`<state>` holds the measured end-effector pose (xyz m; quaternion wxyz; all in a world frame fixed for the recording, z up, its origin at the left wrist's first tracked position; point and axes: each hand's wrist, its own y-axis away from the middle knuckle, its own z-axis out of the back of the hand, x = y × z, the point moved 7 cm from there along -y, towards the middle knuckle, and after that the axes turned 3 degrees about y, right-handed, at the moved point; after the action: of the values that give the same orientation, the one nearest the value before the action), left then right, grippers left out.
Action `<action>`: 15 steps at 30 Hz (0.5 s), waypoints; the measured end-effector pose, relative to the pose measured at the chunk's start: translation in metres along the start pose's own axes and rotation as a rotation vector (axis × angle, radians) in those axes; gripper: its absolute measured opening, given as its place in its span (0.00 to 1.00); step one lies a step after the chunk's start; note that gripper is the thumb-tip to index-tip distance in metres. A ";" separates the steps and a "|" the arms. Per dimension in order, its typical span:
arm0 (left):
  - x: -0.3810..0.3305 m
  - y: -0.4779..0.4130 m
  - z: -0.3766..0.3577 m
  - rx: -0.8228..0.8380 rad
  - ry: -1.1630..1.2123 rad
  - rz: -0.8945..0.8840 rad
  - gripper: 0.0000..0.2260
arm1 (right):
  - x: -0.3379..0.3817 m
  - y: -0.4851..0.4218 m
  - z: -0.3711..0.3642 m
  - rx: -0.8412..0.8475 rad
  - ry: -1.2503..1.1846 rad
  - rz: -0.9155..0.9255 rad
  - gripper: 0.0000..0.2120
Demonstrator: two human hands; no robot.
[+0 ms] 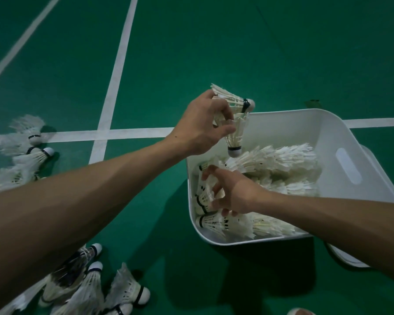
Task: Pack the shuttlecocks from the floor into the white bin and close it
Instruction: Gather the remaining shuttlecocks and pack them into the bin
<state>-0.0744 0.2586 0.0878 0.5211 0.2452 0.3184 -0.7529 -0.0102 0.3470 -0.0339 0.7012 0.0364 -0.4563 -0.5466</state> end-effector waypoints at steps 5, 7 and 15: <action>0.003 0.004 0.000 0.014 -0.029 0.017 0.06 | -0.002 0.024 0.016 -0.041 -0.040 0.038 0.23; 0.005 0.005 0.000 0.029 -0.033 0.028 0.06 | -0.004 0.034 0.031 -0.147 -0.031 0.046 0.16; -0.004 0.008 -0.012 0.122 -0.074 0.062 0.08 | -0.006 0.065 0.107 -0.700 -0.134 0.171 0.26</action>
<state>-0.0650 0.2680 0.0800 0.5396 0.2584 0.2447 -0.7630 -0.0347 0.4255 0.0602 0.6830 -0.2798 -0.2879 -0.6103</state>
